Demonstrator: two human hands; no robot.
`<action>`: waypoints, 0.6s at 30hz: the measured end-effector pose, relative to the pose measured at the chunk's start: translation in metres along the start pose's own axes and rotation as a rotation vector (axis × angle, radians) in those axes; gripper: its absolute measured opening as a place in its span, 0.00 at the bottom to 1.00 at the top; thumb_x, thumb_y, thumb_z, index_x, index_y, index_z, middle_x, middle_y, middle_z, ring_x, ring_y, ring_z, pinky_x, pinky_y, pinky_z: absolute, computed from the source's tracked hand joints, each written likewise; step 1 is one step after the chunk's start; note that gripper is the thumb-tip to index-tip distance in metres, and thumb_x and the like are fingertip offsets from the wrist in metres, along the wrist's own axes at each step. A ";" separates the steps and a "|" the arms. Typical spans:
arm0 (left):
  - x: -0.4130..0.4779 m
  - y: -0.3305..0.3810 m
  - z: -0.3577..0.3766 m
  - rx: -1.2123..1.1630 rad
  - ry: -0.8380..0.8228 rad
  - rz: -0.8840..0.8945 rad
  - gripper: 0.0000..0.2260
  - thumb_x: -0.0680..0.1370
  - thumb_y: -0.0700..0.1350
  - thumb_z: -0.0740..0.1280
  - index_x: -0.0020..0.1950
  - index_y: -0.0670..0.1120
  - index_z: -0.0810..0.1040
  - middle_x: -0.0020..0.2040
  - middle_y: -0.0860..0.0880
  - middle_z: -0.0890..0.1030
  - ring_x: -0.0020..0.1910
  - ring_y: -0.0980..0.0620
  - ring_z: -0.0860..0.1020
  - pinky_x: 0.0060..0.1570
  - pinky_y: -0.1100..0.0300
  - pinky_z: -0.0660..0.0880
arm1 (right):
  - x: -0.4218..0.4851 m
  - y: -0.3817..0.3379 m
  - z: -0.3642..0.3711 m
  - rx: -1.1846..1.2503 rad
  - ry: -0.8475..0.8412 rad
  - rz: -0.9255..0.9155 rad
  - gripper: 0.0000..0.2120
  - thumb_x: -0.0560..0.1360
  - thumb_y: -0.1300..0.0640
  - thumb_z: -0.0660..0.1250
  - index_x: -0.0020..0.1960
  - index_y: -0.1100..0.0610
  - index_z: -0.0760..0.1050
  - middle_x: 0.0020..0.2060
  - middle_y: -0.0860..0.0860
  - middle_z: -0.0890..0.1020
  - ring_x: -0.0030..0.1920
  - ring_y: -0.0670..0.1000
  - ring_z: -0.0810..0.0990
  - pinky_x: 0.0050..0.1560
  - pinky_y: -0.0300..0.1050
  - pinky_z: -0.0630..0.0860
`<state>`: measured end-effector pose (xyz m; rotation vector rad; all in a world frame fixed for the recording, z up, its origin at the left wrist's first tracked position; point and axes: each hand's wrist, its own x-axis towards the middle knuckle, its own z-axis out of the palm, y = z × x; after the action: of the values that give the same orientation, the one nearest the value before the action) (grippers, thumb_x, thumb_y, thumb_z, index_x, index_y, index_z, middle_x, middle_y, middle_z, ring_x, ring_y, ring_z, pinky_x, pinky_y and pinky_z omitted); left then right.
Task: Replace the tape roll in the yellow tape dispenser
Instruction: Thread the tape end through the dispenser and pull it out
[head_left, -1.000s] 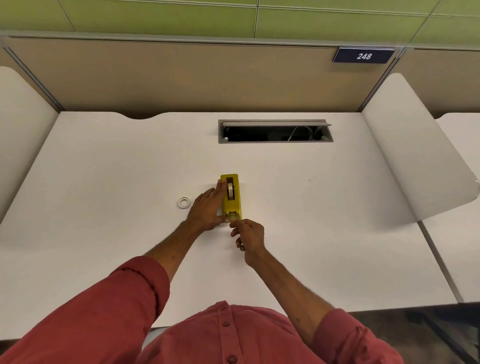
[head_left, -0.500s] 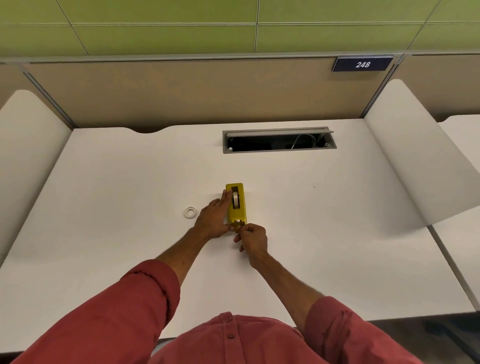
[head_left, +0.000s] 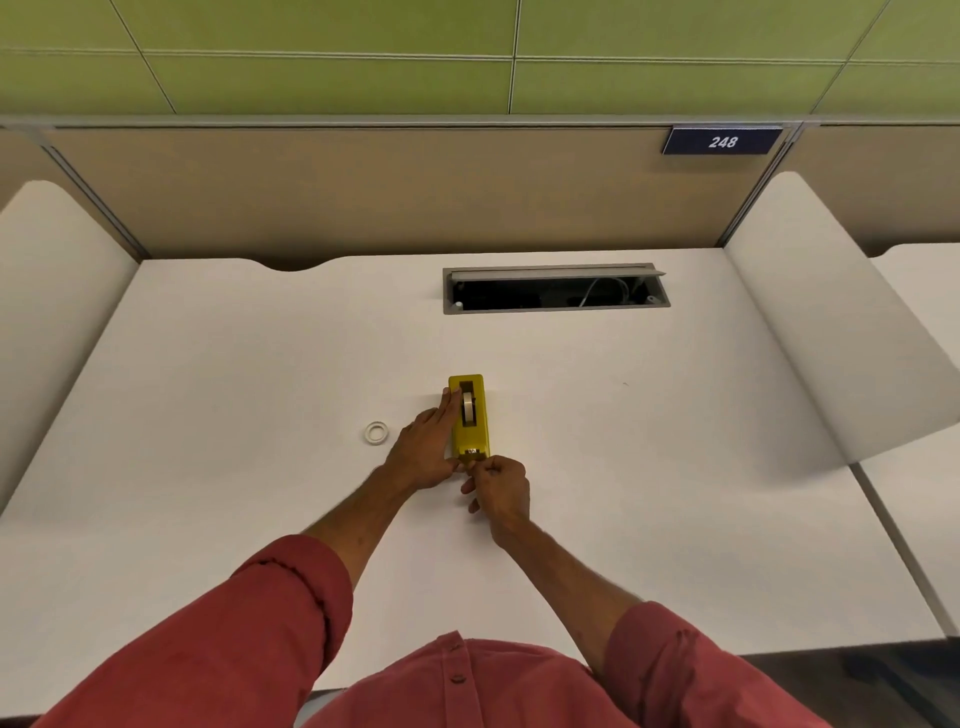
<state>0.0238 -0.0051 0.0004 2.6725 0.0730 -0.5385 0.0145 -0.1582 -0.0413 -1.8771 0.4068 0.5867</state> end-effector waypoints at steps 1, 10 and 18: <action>0.000 0.000 0.000 0.001 -0.001 0.002 0.54 0.79 0.53 0.76 0.88 0.46 0.37 0.90 0.47 0.44 0.86 0.41 0.59 0.82 0.43 0.66 | -0.001 0.000 0.000 -0.024 0.001 -0.012 0.11 0.86 0.57 0.65 0.58 0.60 0.85 0.45 0.57 0.91 0.32 0.54 0.82 0.38 0.46 0.81; -0.001 -0.001 0.001 -0.003 -0.002 0.006 0.54 0.80 0.55 0.76 0.88 0.46 0.37 0.90 0.47 0.45 0.87 0.41 0.58 0.84 0.45 0.64 | -0.008 0.000 -0.020 -0.567 0.134 -0.222 0.18 0.84 0.38 0.66 0.60 0.53 0.78 0.49 0.49 0.89 0.52 0.54 0.88 0.52 0.48 0.82; -0.002 0.000 0.000 -0.012 -0.002 -0.006 0.53 0.80 0.53 0.76 0.88 0.46 0.38 0.90 0.47 0.47 0.87 0.41 0.57 0.84 0.44 0.65 | -0.003 -0.018 -0.033 -0.941 0.084 -0.475 0.18 0.86 0.38 0.61 0.62 0.52 0.76 0.53 0.49 0.88 0.51 0.56 0.87 0.52 0.50 0.83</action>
<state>0.0222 -0.0053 0.0015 2.6608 0.0833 -0.5408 0.0290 -0.1824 -0.0158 -2.7752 -0.3443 0.3895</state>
